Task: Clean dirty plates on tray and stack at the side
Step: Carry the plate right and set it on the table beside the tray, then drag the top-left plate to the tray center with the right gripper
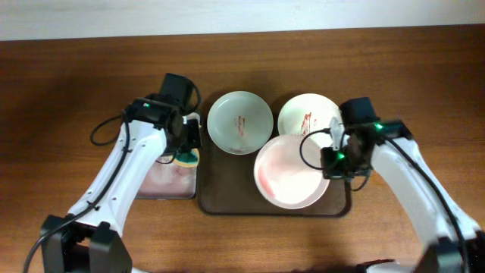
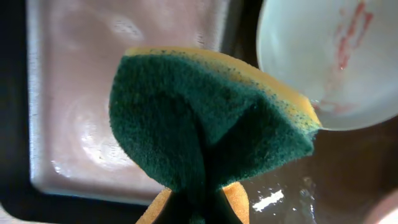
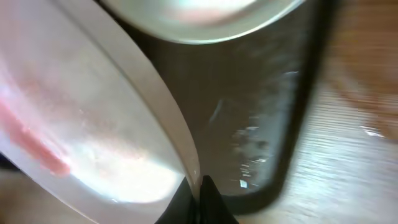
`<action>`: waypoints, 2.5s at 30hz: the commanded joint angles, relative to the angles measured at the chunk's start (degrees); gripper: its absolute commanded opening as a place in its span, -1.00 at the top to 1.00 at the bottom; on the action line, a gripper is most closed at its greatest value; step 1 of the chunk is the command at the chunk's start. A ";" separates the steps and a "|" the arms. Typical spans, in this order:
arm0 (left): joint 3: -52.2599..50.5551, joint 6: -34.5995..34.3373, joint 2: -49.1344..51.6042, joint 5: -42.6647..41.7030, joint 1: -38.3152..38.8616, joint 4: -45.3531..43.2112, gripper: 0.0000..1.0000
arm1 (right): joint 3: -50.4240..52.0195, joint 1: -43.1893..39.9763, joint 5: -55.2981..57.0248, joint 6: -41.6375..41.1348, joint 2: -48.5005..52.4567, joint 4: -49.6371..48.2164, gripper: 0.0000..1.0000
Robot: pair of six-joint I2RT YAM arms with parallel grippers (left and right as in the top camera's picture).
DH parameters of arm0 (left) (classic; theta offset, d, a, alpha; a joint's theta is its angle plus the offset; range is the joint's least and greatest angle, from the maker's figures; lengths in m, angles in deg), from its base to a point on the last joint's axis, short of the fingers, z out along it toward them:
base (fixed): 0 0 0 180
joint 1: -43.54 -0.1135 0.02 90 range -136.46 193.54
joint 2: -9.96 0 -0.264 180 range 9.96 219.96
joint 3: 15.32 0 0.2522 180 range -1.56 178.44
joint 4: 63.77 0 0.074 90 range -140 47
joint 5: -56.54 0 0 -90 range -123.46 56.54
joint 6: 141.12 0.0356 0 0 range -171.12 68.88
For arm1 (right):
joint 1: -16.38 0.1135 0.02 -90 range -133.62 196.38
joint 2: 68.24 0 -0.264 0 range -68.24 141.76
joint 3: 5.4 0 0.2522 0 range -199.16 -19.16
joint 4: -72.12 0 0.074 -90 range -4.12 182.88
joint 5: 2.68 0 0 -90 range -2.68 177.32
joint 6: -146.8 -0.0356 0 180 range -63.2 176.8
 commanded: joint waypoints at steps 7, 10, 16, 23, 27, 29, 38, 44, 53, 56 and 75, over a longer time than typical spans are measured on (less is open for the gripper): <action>0.15 1.42 -0.85 0.85 -2.67 -2.23 1.00 | -1.14 10.23 29.29 -7.93 -10.91 0.22 0.92; 0.15 1.42 -0.85 0.83 -2.67 -2.62 1.00 | -1.14 19.02 41.92 -7.93 -10.34 -0.81 0.92; 0.15 1.42 -0.85 0.83 -2.67 -2.95 1.00 | -1.14 31.71 59.82 -5.25 -10.21 -7.76 0.92; 0.15 1.40 -0.85 0.83 -2.67 -2.95 1.00 | -1.14 34.12 70.27 -4.90 -5.95 -9.14 0.92; 0.15 1.40 -0.85 0.83 -2.67 -2.95 1.00 | -1.14 34.10 69.96 -5.75 -5.81 -10.64 0.92; 0.15 1.40 -0.85 0.83 -2.67 -2.95 1.00 | -1.14 32.83 62.49 -11.61 -5.84 -10.82 0.92; 0.15 1.40 -0.85 0.37 -2.67 -2.78 1.00 | -1.14 -1.31 25.99 -21.62 -5.81 -10.78 0.92; 0.15 1.40 -0.85 0.37 -2.67 -2.78 1.00 | -1.07 -28.30 13.75 -21.38 -4.63 -10.54 0.92; 0.15 1.40 -0.85 0.37 -2.67 -2.73 1.00 | -1.22 -36.24 2.80 -15.10 5.62 -16.79 0.35; 0.15 1.40 -0.85 0.37 -2.67 -2.78 1.00 | -3.63 -34.53 -10.27 -10.91 5.16 -17.42 -0.15; 0.15 1.38 -0.85 0.35 -2.67 -2.71 1.00 | -9.86 12.46 -13.68 -24.98 23.37 -26.80 0.14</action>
